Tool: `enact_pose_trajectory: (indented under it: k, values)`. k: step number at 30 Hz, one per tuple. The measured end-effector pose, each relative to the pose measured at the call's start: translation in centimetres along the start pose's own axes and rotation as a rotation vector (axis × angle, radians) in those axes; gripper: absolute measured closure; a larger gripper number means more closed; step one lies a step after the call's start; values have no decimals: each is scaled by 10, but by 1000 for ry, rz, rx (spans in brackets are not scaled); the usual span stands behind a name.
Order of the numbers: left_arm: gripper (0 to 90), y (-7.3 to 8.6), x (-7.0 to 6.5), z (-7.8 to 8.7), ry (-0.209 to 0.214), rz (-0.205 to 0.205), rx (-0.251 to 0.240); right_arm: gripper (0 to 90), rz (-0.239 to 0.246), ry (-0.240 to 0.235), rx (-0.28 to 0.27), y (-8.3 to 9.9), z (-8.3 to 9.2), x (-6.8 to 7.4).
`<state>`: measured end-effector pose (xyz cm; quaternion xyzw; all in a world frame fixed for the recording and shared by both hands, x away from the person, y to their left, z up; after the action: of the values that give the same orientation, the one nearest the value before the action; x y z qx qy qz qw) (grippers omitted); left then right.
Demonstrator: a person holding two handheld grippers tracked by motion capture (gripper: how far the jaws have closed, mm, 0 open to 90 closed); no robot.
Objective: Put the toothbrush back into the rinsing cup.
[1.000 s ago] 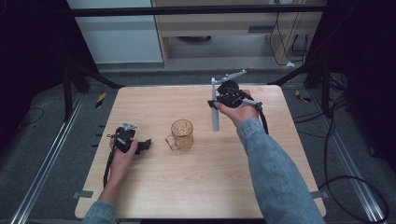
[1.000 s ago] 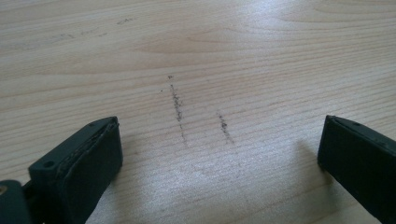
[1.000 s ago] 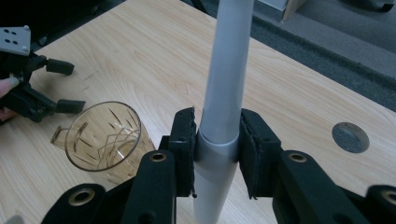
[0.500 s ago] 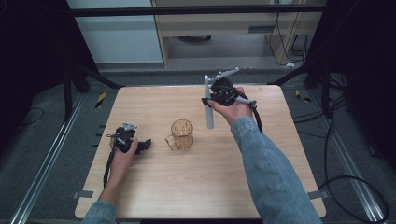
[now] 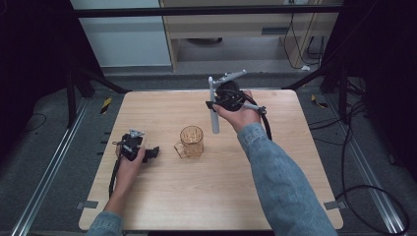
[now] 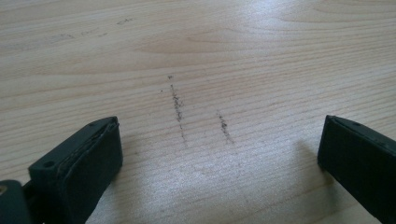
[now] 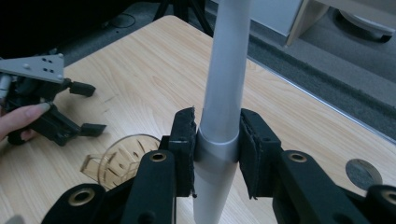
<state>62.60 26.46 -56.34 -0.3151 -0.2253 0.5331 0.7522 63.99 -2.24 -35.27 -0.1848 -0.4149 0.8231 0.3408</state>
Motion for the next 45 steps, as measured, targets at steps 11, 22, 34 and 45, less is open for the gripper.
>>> enact_pose_trajectory:
  k: [11, 22, 34, 45]
  values:
    - [0, 0, 0, 0, -1, -3, 1, 684, 15, -2, -46, -23, 10, 11]
    - [0, 0, 0, 0, 0, -3, 1, 684, 30, -9, -80, -42, 12, 20]
    - [0, 0, 0, 0, -1, 0, -2, 684, 22, -28, -128, -59, 15, 25]
    - [0, 0, 0, 0, -1, -2, -1, 684, 30, -57, -130, -66, 13, 37]
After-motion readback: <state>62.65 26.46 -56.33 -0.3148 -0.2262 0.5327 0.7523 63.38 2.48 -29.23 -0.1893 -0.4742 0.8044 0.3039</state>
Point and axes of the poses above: each handheld gripper's, and its own axes: z roughly backward along the jaws, y roughly out of its underside, x roughly to its left, the point moved 8 cm from there along -z, roughly forward along the jaws, and after that the axes turned 1 degree about z, right-handed, at the moved point
